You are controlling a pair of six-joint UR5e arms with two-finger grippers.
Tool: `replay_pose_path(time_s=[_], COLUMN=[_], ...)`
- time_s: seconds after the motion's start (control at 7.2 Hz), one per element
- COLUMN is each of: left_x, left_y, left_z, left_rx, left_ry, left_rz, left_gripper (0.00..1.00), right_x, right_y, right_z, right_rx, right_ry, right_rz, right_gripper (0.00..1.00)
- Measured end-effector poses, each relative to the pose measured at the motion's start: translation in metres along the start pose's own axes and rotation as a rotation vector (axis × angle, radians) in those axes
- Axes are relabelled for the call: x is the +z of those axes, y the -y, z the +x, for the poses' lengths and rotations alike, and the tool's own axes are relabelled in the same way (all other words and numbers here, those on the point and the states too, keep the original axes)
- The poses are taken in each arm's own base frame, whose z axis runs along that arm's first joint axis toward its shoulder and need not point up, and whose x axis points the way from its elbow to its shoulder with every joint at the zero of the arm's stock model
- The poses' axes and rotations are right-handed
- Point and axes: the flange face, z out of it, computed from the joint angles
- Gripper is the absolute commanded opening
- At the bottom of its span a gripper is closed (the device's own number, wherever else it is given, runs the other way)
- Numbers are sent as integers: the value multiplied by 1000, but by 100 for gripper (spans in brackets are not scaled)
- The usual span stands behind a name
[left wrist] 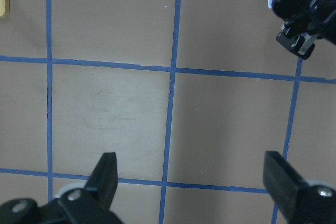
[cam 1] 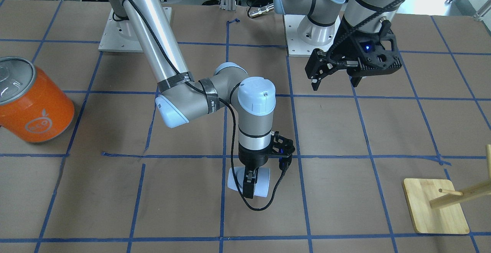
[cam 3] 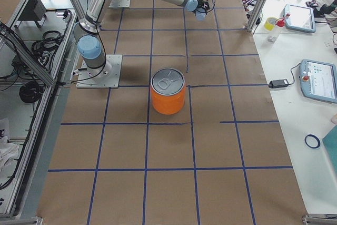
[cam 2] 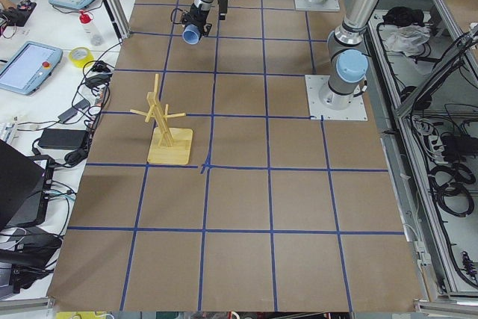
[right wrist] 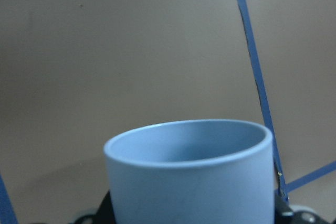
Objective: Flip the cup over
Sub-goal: 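Lift the cup with the right gripper and carry it toward the left gripper, then grasp the cup with the left gripper while the right gripper releases and withdraws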
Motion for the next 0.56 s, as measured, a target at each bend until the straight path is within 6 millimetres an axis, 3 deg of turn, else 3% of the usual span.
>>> replay_pose_path(time_s=[0.14,0.56], left_x=[9,58], left_y=[10,60], left_z=[-9,-47], left_rx=[-15,29], left_ry=[-3,-107], left_rz=[-1,-20], left_gripper=[100,100], right_x=[5,13], right_y=[2,7], right_z=[-6,-20], right_rx=[-68,-120], right_ry=[12,70], right_rz=[-1,52], right_gripper=[50,54])
